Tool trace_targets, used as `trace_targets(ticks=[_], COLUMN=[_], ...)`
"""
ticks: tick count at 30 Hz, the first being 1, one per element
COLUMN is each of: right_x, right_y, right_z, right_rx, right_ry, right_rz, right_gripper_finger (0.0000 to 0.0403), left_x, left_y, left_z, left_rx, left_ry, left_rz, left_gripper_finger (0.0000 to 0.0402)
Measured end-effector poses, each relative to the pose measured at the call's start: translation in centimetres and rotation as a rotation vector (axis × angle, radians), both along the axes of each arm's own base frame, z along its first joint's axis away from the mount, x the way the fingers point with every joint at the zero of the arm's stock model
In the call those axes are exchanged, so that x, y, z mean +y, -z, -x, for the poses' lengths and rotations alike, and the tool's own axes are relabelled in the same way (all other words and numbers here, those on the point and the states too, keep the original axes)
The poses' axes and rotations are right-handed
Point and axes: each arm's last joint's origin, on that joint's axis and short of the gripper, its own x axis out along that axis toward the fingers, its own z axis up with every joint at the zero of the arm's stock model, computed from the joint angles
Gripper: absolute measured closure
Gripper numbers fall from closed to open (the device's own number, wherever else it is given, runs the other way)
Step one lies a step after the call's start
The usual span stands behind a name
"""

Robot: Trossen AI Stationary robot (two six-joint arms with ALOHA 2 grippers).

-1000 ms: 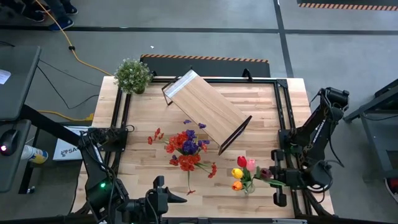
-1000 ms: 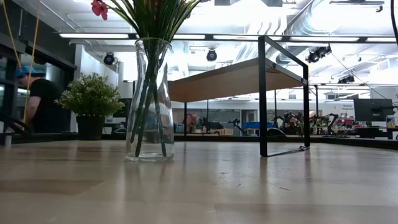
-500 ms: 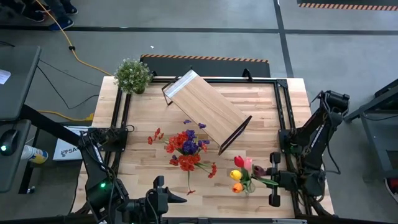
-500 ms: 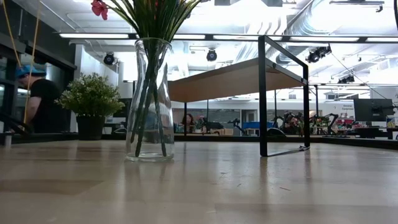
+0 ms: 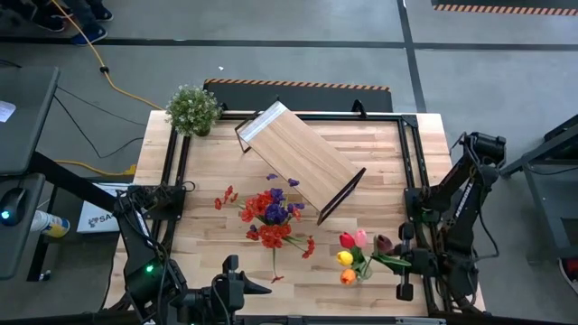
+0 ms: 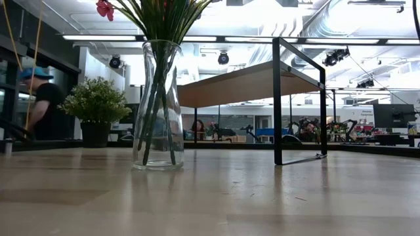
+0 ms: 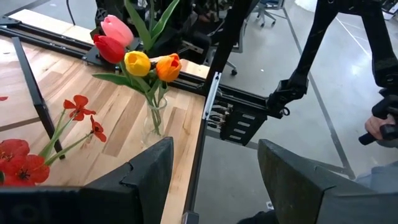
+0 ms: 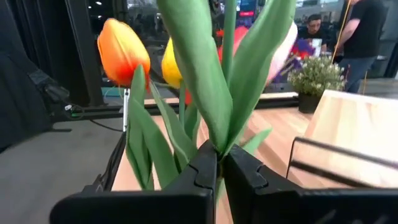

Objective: Pick and place flowers into a vace then onto a shelf
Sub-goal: Put the dark red tulip into the right transparent vase

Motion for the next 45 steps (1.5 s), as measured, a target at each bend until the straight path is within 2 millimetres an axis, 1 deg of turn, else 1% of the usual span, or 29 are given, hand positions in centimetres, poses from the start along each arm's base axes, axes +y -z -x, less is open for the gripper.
trace_targets(ticks=[4, 10, 18, 27, 31, 40, 45], right_x=[0.0, 0.0, 0.0, -0.2, -0.1, -0.1, -0.1], right_y=[0.6, 0.7, 1.1, 1.4, 1.4, 1.5, 1.6], right_z=[0.4, 0.6, 0.6, 0.6, 0.6, 0.6, 0.6], right_rx=[0.009, 0.011, 0.037, 0.057, 0.058, 0.07, 0.089], right_ry=[-0.003, -0.007, -0.033, -0.049, -0.05, -0.072, -0.102], right_rz=[-0.036, -0.041, -0.003, 0.0, -0.001, 0.001, 0.008], right_gripper_finger=[0.0392, 0.0391, 0.0391, 0.0386, 0.0366, 0.0301, 0.0271], left_x=[0.0, 0.0, 0.0, 0.0, 0.0, 0.0, 0.0], left_y=[0.0, 0.0, 0.0, 0.0, 0.0, 0.0, 0.0], left_z=[0.0, 0.0, 0.0, -0.1, -0.1, -0.1, -0.1], left_rx=[0.0, -0.002, -0.003, -0.003, -0.003, -0.003, -0.003], left_ry=[0.0, 0.0, -0.001, -0.002, -0.002, -0.002, -0.002], left_rz=[0.0, 0.002, 0.004, 0.003, 0.002, 0.003, 0.003], left_gripper_finger=[0.0135, 0.0135, 0.0135, 0.0135, 0.0135, 0.0135, 0.0135])
